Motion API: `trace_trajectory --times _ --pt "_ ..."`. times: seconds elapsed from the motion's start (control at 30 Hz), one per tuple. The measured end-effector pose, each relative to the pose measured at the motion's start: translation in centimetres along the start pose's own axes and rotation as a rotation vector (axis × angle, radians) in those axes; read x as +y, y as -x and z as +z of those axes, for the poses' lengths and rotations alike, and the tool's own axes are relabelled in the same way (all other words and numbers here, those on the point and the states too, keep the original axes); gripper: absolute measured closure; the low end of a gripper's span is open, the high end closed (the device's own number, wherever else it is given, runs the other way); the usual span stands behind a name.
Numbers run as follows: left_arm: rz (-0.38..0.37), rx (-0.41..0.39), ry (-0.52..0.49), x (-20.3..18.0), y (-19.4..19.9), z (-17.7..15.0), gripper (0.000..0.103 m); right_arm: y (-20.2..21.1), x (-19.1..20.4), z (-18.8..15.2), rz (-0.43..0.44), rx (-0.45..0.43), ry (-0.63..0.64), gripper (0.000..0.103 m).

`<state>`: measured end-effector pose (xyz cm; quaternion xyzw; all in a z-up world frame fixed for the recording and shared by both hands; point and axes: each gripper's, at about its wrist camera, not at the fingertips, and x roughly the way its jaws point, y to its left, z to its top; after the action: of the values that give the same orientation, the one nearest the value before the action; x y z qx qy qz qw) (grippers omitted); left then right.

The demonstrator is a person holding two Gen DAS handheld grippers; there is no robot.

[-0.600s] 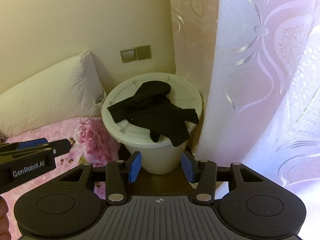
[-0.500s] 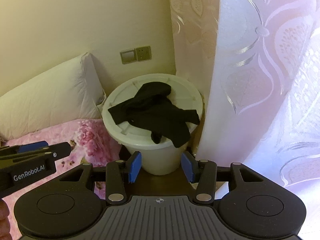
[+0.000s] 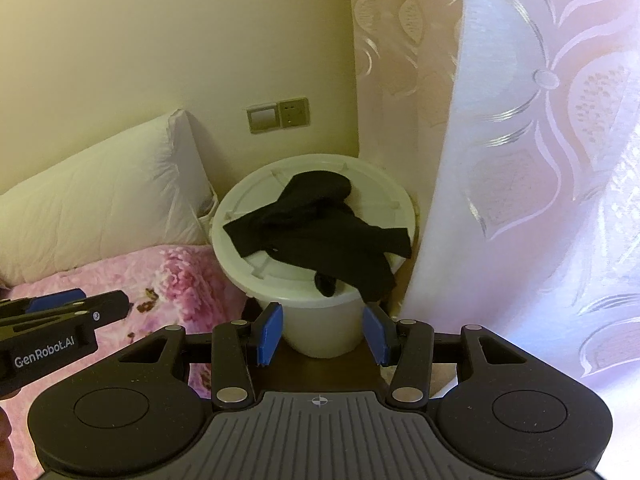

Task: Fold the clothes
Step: 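Move both grippers toward the black garment on the white bin lid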

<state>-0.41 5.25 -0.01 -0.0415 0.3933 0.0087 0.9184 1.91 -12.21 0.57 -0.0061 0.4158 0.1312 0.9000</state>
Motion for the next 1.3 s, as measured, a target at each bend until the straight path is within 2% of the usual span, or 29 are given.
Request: trace_trajectory --times 0.63,0.9,1.3 --pt "0.021 0.023 0.06 4.5 -0.4 -0.9 0.065 -2.4 3.4 0.2 0.03 0.01 0.029 0.055" --pt "0.006 0.042 0.098 4.4 -1.7 -0.2 0.065 -3.5 3.0 0.6 0.032 0.023 0.04 0.055" --pt "-0.01 0.035 0.07 2.2 -6.0 2.1 0.065 -7.7 0.6 3.1 0.03 0.067 0.039 0.055"
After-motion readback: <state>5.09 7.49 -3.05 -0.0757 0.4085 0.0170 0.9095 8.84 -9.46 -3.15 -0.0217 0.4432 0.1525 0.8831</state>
